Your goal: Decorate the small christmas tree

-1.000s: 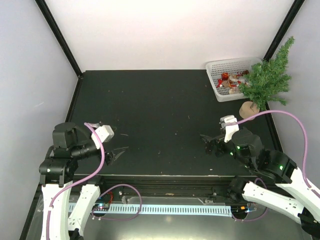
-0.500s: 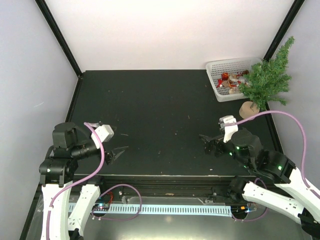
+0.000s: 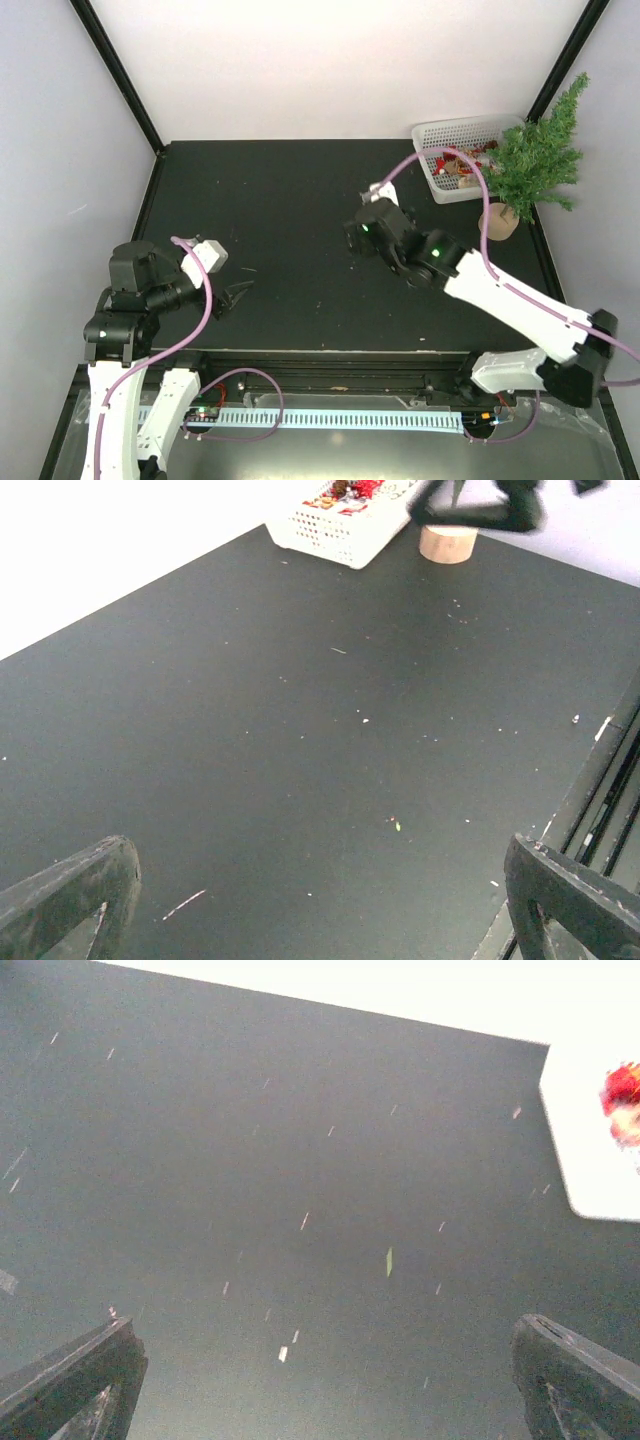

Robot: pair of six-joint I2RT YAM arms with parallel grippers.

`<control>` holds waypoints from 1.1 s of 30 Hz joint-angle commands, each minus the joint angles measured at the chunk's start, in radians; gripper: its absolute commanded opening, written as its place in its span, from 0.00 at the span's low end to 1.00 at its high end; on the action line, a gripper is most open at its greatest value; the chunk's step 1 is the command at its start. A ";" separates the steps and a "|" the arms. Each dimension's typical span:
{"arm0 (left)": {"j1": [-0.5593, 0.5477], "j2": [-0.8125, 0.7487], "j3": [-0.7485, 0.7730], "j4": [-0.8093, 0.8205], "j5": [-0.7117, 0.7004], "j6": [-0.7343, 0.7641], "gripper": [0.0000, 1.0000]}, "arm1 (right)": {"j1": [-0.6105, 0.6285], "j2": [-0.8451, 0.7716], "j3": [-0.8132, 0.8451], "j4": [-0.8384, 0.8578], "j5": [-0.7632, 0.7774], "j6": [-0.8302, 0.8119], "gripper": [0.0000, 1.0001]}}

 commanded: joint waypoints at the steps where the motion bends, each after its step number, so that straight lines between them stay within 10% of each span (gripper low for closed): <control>1: -0.003 -0.003 -0.001 0.043 -0.026 -0.044 0.99 | -0.079 0.138 0.139 0.120 0.173 -0.058 1.00; 18: 0.007 0.003 -0.018 0.071 0.035 -0.058 0.99 | -0.558 0.773 0.667 0.118 0.003 -0.093 1.00; 33: 0.008 -0.023 -0.020 0.073 0.062 -0.053 0.99 | -0.709 0.862 0.646 0.180 -0.267 -0.112 1.00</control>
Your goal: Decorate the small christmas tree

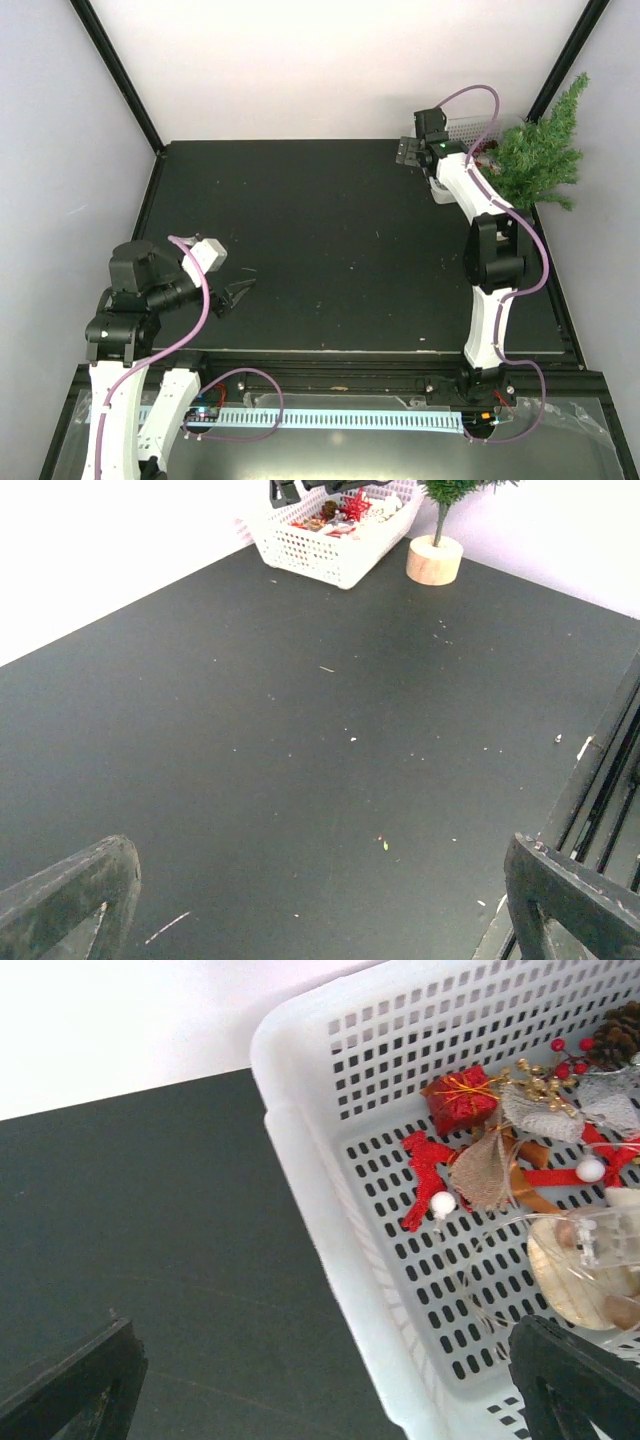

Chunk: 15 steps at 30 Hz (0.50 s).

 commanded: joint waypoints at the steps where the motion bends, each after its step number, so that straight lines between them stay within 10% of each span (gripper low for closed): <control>1: 0.008 -0.025 -0.002 0.021 0.029 -0.006 0.99 | 0.011 0.046 0.034 -0.012 -0.032 -0.019 1.00; 15: 0.015 -0.040 -0.001 0.018 0.034 -0.002 0.99 | -0.046 0.135 0.088 -0.045 -0.053 -0.028 1.00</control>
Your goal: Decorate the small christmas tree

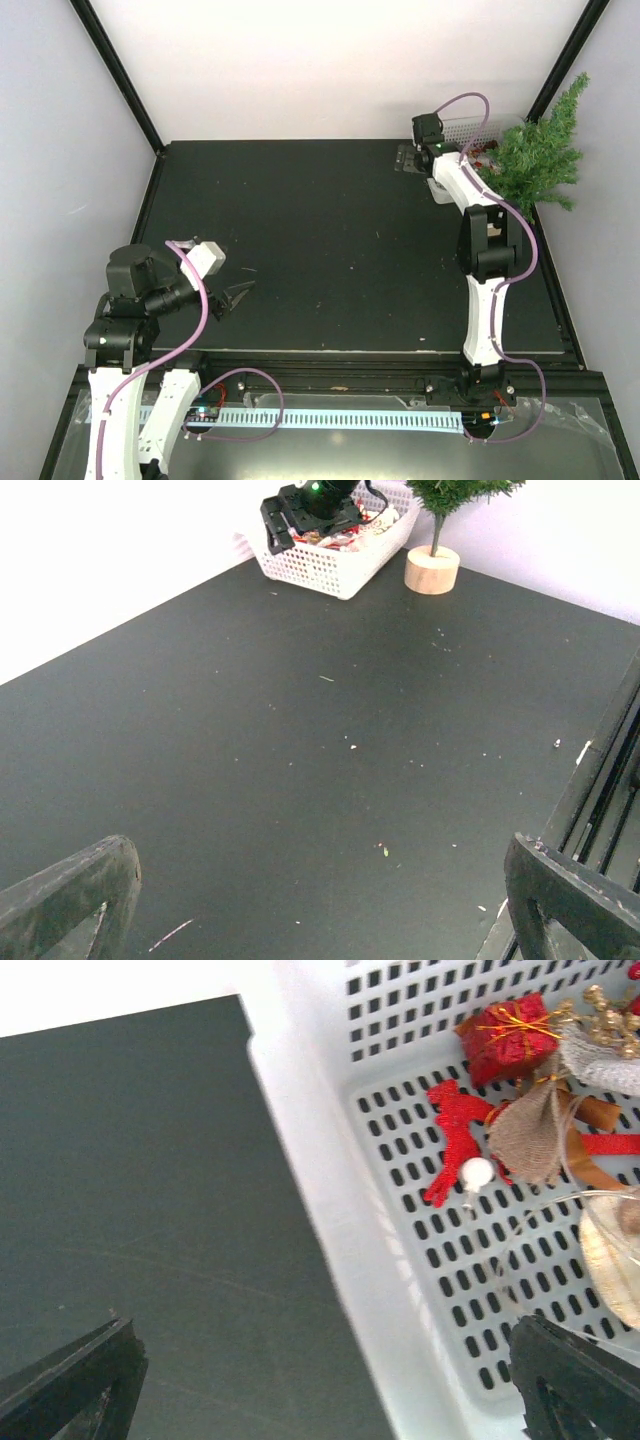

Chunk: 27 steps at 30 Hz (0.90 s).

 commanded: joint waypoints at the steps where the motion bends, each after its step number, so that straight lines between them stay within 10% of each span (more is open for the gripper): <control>1: 0.014 -0.011 0.000 0.017 0.024 -0.003 0.99 | -0.036 0.015 0.017 -0.003 0.000 -0.008 1.00; 27: 0.029 -0.019 -0.009 0.028 0.053 -0.002 0.99 | 0.045 0.016 -0.054 0.030 -0.539 -0.185 1.00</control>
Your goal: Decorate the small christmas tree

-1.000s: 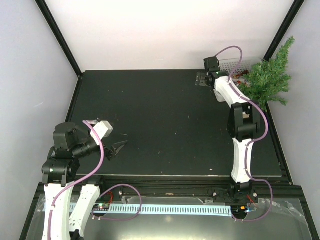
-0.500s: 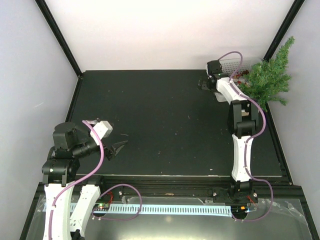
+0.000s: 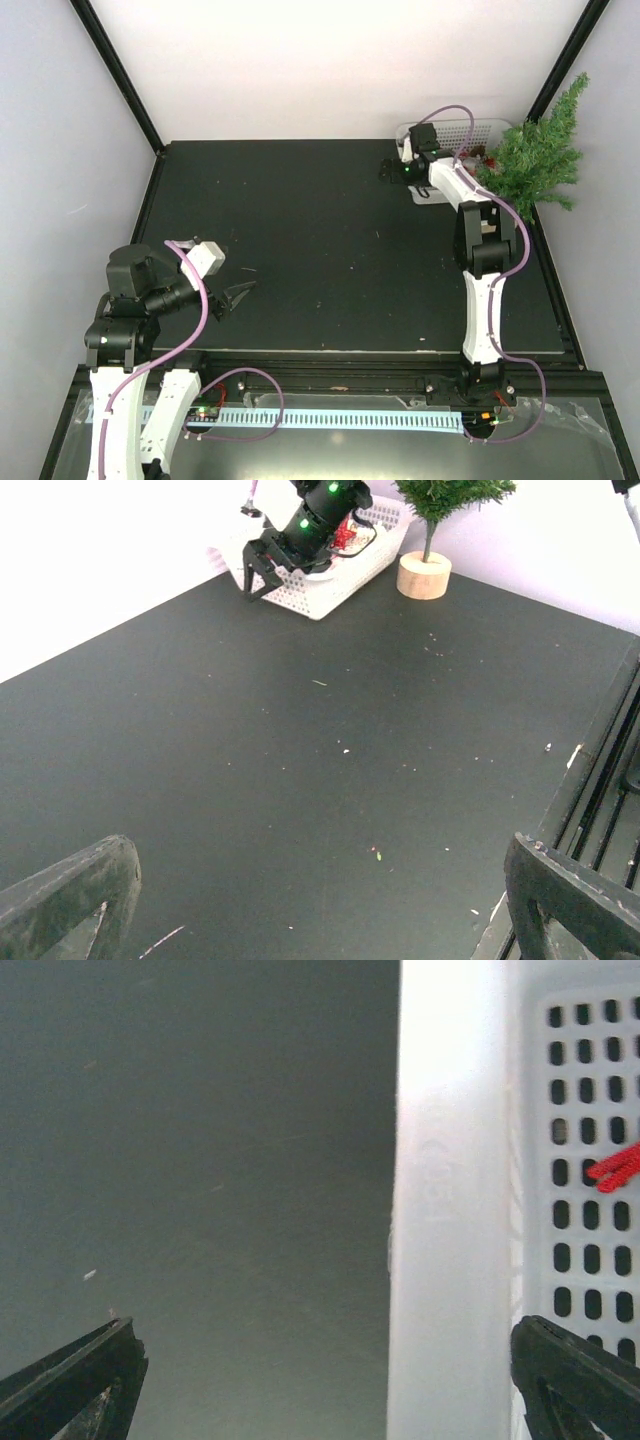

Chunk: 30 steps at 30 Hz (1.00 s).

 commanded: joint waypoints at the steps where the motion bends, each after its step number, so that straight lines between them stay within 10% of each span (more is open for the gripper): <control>1: 0.011 -0.019 -0.002 0.024 0.021 -0.002 0.99 | 0.088 -0.068 -0.046 -0.006 -0.175 -0.081 1.00; 16: 0.040 -0.058 -0.029 0.068 -0.022 -0.028 0.99 | 0.532 -0.281 -0.339 0.156 -0.312 -0.180 1.00; 30: 0.051 -0.062 -0.051 0.112 -0.038 -0.050 0.99 | 0.942 -0.693 -0.842 0.248 -0.102 -0.116 1.00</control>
